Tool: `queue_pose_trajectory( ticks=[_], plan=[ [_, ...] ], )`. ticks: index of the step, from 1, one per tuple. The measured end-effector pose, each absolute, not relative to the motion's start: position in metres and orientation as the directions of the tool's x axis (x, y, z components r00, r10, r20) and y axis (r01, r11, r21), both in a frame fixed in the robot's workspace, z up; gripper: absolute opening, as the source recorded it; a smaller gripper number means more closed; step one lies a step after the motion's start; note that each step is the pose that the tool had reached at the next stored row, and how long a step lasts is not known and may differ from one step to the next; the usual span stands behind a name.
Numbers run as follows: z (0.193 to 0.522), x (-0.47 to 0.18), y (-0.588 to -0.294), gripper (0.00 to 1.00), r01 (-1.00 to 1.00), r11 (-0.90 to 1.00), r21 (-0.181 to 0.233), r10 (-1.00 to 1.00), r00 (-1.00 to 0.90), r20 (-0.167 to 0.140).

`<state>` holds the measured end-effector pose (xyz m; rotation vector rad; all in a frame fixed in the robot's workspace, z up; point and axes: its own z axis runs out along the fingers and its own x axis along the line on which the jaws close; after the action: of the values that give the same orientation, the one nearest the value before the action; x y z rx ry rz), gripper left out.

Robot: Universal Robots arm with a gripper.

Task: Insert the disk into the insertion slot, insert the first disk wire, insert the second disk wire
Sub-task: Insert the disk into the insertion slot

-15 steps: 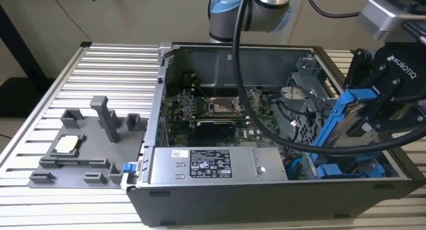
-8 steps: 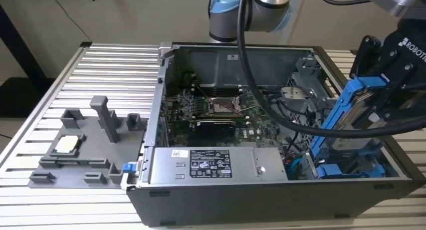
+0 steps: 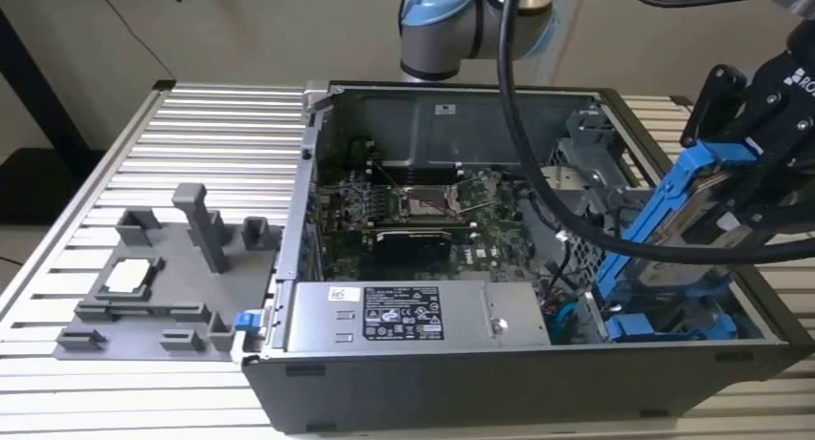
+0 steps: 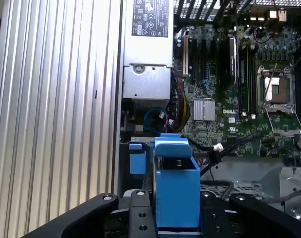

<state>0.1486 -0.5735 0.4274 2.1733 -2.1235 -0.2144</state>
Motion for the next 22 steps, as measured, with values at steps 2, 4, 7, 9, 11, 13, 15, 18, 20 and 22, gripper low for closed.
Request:
queue_pose_trajectory(
  ticks=[2,4,7,9,11,13,15,18,20,22],
  plan=[
    [0.427,0.149,-0.574,0.33,-0.986,-0.025,0.166,-0.999,0.020,-0.033],
    [0.424,0.149,-0.574,0.33,-0.986,-0.025,0.166,-0.999,0.020,-0.033],
    [0.419,0.150,-0.574,0.33,-0.986,-0.026,0.167,-0.999,0.020,-0.033],
    [0.418,0.153,-0.574,0.33,-0.985,-0.025,0.170,-0.999,0.020,-0.034],
    [0.415,0.154,-0.574,0.33,-0.985,-0.025,0.172,-0.999,0.020,-0.034],
    [0.412,0.154,-0.574,0.33,-0.985,-0.025,0.173,-0.999,0.019,-0.034],
    [0.410,0.155,-0.574,0.33,-0.985,-0.025,0.173,-0.999,0.020,-0.034],
    [0.407,0.157,-0.574,0.33,-0.985,-0.025,0.174,-0.999,0.019,-0.036],
    [0.405,0.157,-0.574,0.33,-0.984,-0.023,0.174,-0.999,0.017,-0.036],
    [0.402,0.157,-0.574,0.33,-0.984,-0.020,0.178,-0.999,0.014,-0.037]
  ],
)
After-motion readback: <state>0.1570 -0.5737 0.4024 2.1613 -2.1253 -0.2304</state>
